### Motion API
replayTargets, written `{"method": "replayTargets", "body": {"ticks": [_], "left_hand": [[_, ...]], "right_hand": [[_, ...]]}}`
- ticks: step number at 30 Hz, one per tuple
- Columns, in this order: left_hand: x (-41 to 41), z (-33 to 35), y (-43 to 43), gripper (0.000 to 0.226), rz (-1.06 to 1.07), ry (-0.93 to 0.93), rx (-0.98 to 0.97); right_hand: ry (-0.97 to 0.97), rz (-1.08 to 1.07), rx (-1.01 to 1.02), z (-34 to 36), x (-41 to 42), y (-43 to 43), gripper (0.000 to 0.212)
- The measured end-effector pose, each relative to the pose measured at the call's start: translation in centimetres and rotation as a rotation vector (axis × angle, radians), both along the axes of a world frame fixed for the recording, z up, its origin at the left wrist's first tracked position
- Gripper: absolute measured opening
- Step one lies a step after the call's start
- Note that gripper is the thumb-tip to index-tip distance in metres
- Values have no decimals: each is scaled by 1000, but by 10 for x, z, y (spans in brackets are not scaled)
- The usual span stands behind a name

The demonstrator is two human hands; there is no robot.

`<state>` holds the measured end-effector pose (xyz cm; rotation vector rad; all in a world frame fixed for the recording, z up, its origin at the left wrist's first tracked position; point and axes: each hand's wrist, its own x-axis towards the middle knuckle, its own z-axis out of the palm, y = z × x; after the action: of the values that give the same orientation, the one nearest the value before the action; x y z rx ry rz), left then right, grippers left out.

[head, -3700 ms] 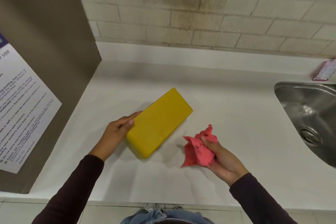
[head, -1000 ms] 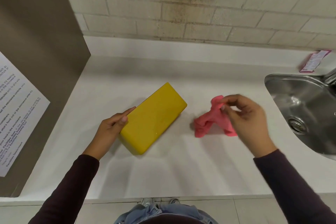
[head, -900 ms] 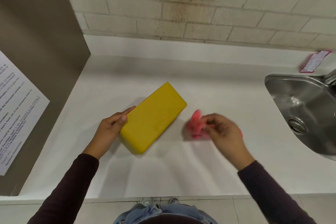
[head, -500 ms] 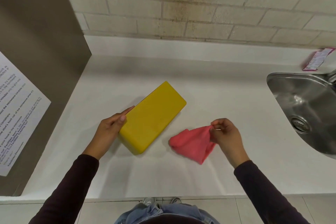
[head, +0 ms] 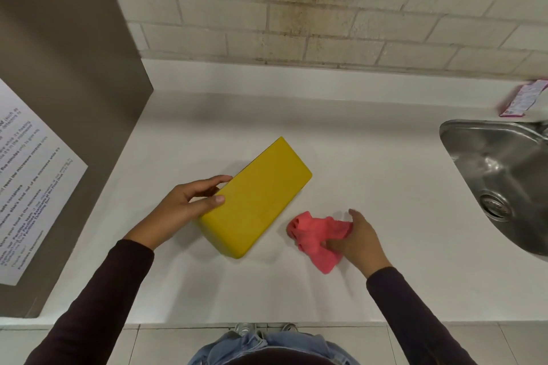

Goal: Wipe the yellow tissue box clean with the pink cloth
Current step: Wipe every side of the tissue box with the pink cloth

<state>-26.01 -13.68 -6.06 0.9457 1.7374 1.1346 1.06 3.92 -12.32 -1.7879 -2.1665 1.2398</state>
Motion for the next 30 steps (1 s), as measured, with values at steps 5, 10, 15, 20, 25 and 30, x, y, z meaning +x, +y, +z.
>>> {"method": "replayTargets", "body": {"ticks": [5, 10, 15, 20, 25, 30], "left_hand": [[-4, 22, 26, 89, -81, 201, -290], [0, 41, 66, 86, -265, 284, -427], [-4, 28, 99, 89, -320, 383, -592], [0, 14, 116, 73, -300, 442, -487], [1, 33, 107, 35, -249, 383, -270], [-3, 60, 68, 24, -266, 90, -116]], "right_hand": [[256, 29, -240, 8, 3, 6, 21], [975, -166, -764, 15, 4, 6, 43], [1167, -340, -922, 21, -20, -3, 43], [1189, -353, -954, 27, -37, -14, 45], [1350, -381, -954, 31, -30, -14, 40], [1454, -278, -973, 45, -26, -18, 56]]}}
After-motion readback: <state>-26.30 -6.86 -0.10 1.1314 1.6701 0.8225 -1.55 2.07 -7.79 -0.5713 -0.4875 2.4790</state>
